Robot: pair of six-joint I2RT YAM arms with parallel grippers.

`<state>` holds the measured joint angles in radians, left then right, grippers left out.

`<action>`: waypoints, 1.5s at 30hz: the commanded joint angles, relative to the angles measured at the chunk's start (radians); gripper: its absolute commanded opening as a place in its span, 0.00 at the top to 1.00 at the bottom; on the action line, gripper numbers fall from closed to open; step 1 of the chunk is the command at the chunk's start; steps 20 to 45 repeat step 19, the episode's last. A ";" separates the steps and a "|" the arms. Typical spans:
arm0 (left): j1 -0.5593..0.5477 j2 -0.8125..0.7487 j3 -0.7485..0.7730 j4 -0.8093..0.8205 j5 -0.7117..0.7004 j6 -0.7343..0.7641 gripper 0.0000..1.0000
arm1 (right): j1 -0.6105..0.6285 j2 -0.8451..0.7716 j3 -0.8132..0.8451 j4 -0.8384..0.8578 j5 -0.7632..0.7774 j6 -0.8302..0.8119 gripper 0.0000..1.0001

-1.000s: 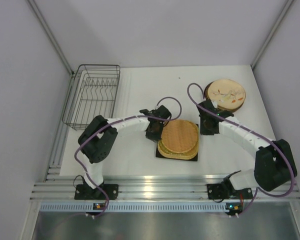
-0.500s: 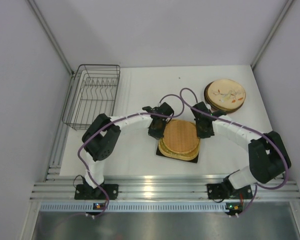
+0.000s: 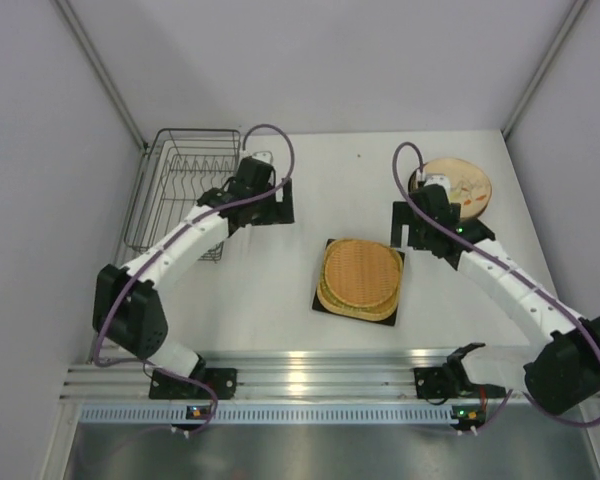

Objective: Unload the plates from the dish rack
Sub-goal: Move the dish rack

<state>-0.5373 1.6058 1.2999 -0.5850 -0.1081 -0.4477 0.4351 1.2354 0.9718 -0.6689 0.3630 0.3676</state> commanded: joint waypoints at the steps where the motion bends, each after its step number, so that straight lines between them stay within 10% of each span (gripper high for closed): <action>1: 0.029 -0.112 0.018 0.083 -0.024 0.050 0.02 | -0.015 -0.065 0.091 0.062 0.031 -0.061 0.00; 45: 0.050 -0.345 0.167 0.160 -0.071 0.245 0.01 | -0.027 -0.129 0.231 0.152 -0.036 -0.073 0.00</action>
